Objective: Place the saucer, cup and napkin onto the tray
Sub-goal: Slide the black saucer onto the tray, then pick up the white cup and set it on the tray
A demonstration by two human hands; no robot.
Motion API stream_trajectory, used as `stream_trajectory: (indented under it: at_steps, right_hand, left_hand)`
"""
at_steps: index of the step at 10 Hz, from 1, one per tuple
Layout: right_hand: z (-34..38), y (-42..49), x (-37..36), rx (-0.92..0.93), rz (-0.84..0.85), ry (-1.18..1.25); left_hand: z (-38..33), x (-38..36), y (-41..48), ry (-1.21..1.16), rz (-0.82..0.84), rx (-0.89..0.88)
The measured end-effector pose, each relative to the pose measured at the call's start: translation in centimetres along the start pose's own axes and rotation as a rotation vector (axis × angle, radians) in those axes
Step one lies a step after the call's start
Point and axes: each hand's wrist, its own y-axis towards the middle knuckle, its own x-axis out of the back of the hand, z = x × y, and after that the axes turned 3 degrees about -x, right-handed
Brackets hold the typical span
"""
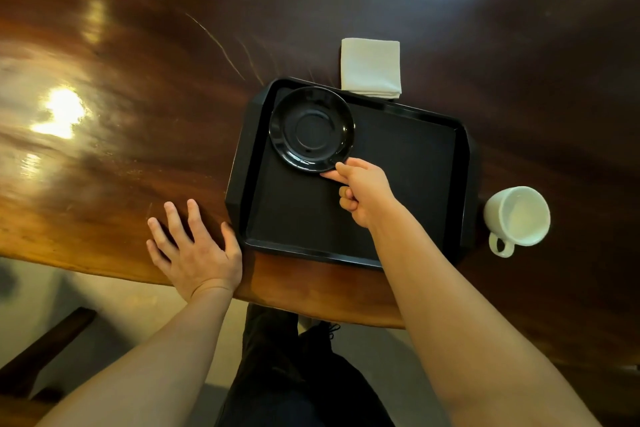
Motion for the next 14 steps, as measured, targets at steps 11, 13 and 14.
stream_trajectory:
  at_steps: [11,13,14]
  right_hand:
    - [-6.0,-1.4,19.6,0.078,-0.961,-0.063]
    - [-5.5,-2.2,20.2,-0.007,-0.853,0.323]
    - [-4.6,-2.8,20.7,-0.056,-0.757,0.525]
  left_hand:
    - [0.1,-0.1,-0.2,-0.085,-0.021,-0.007]
    - [0.1,-0.1,-0.2,-0.083,-0.015,-0.005]
    - [0.1,-0.1,-0.2,-0.087,-0.017,-0.007]
